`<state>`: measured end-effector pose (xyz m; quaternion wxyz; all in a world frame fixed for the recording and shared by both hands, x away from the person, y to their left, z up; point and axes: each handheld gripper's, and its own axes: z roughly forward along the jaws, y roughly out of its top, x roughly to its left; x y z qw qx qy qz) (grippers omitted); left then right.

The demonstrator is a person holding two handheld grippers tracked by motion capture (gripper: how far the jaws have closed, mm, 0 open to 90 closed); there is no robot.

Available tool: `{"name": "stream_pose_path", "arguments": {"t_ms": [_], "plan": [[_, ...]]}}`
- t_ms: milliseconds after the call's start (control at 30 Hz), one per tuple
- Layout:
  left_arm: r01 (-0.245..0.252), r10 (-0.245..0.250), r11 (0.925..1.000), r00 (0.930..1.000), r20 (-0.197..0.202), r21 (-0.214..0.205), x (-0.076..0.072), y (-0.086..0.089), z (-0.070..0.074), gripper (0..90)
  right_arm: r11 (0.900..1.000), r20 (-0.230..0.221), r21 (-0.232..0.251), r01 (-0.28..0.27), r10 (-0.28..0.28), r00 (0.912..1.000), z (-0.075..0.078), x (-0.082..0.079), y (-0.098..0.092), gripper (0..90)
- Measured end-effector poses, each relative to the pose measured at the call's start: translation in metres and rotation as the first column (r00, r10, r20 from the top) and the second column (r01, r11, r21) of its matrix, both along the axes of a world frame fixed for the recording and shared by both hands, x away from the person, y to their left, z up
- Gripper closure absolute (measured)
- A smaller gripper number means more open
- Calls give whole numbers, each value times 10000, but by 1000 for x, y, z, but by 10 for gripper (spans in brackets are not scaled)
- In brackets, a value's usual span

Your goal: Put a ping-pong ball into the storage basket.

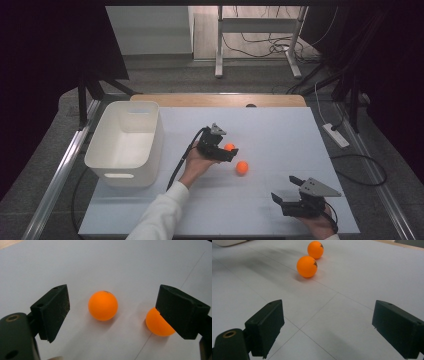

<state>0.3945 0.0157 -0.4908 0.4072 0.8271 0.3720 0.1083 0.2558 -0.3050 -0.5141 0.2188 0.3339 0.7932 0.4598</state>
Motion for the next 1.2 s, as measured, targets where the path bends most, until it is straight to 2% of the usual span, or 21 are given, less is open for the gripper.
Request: {"name": "stream_pose_path", "arguments": {"t_ms": [333,600,933,1200], "plan": [[-220,219,9998,9993,-298,-33,11,-2,-12,130,10000,-33,24,-12,12,10000,-1,0,0,101],[-253,254,9997,9990,-381,39,14,-4,-16,133,10000,-47,10,-5,5,10000,-1,0,0,101],[-320,330,9994,9971,-679,153,20,-6,-26,132,10000,-79,17,-24,24,10000,-1,0,-1,101],[-305,320,9993,9972,-674,226,25,-9,-28,135,10000,-84,59,-29,29,10000,-1,0,-1,101]]}}
